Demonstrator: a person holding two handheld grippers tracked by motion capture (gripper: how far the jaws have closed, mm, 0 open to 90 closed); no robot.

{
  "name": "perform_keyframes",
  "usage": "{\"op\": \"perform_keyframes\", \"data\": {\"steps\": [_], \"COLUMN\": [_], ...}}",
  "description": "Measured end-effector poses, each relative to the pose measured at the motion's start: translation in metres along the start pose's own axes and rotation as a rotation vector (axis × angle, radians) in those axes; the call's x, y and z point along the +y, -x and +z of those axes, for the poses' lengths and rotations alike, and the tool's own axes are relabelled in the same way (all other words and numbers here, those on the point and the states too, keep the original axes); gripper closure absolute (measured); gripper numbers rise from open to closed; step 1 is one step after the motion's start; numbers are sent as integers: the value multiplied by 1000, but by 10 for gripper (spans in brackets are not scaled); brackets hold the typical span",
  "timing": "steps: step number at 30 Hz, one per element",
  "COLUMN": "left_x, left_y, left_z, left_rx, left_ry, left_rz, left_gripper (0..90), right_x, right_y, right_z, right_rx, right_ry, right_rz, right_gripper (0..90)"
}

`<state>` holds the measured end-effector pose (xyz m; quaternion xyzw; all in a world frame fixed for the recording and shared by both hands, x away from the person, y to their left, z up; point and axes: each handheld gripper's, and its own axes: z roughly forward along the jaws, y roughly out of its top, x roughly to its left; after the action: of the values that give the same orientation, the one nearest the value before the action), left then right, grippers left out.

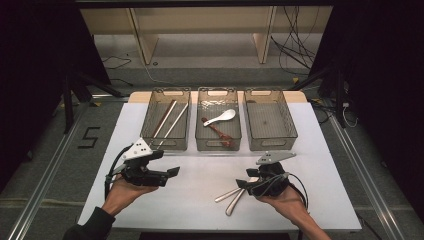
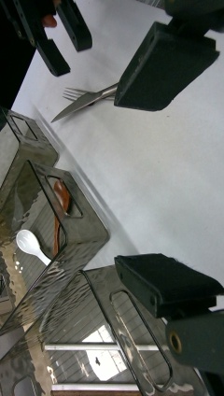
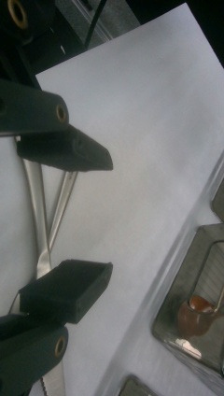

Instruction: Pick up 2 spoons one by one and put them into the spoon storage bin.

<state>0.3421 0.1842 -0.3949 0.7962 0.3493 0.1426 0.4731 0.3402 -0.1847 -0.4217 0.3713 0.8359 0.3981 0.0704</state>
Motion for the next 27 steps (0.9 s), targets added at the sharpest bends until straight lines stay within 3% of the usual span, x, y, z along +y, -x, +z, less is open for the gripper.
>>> {"op": "perform_keyframes", "data": {"steps": [3,8,21,27], "left_x": [-3,-6,-7,-9], "left_y": [1,0,4,5], "left_z": [-1,-3,-5,-5], "left_rx": [6,-22,-31,-15], "left_ry": [-4,4,1,4], "left_rz": [13,-24,-17,8], "left_gripper": [183,180,171,170], "right_x": [1,3,6,7], "right_y": [0,-3,-3,-4], "right_z": [5,12,33,42], "right_rx": [8,14,23,12], "right_ry": [-9,-13,-58,-81], "right_rz": [-10,-29,-61,-77], "right_gripper": [534,614,813,888]}}
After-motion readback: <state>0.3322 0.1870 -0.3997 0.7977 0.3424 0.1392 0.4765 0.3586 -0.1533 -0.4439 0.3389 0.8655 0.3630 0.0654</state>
